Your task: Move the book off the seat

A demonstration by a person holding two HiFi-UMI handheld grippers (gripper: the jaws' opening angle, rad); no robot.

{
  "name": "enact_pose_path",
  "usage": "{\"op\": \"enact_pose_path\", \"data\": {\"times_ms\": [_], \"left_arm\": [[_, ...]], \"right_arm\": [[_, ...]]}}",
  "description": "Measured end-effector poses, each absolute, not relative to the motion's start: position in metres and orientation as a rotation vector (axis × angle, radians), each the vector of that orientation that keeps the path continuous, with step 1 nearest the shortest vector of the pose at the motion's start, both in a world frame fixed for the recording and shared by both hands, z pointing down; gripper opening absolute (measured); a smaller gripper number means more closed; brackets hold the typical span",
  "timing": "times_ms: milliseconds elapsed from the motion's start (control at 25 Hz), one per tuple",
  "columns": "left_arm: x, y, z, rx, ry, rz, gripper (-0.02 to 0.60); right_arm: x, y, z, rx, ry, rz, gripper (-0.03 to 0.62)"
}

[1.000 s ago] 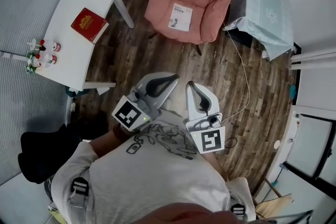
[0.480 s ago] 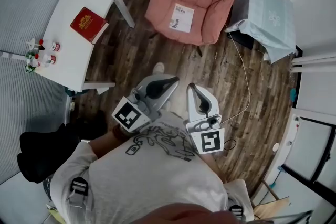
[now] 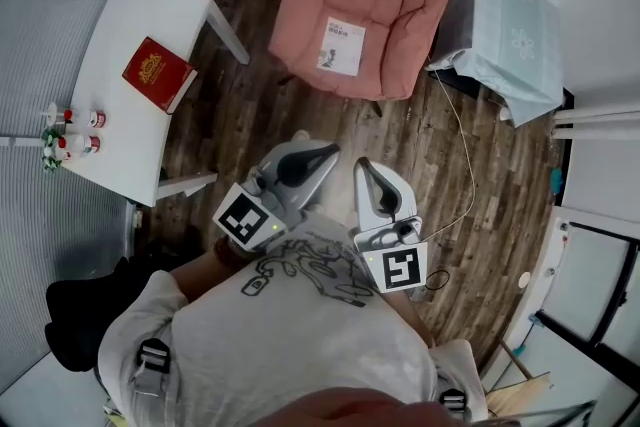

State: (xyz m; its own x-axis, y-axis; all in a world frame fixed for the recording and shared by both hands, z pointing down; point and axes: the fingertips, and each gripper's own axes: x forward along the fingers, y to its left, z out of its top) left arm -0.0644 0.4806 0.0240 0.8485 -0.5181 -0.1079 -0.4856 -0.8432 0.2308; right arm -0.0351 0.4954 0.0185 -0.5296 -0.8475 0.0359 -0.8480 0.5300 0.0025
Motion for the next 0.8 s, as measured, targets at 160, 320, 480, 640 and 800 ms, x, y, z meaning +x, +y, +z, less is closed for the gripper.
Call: {"op": "enact_pose_path", "data": {"times_ms": [160, 320, 480, 640, 800], "left_arm": [[-0.079, 0.427, 0.027, 2.828, -0.791, -0.247, 0.005], [-0.094, 0.373, 0.027, 2.812, -0.787, -0.253, 0.005], [-0.105, 0.321, 0.025, 2.818, -0.77, -0.253, 0.006], [-0.113, 0.269, 0.03, 2.807, -0.77, -0.261, 0.008], [-0.114, 0.229, 0.032, 2.813, -0.744, -0.265, 0.008]], "right_arm": [[-0.05, 0.441, 0.021, 1.466, -2.715, 0.02, 0.005], [-0.071, 0.383, 0.019, 1.438, -2.724, 0.02, 0.005], [-0.087, 0.328, 0.018, 1.406, -2.731, 0.003, 0.005], [-0.092, 0.277, 0.017, 1.416, -2.717, -0.008, 0.005], [-0.09, 0.236, 0.019, 1.443, -2.696, -0.001, 0.005]]}}
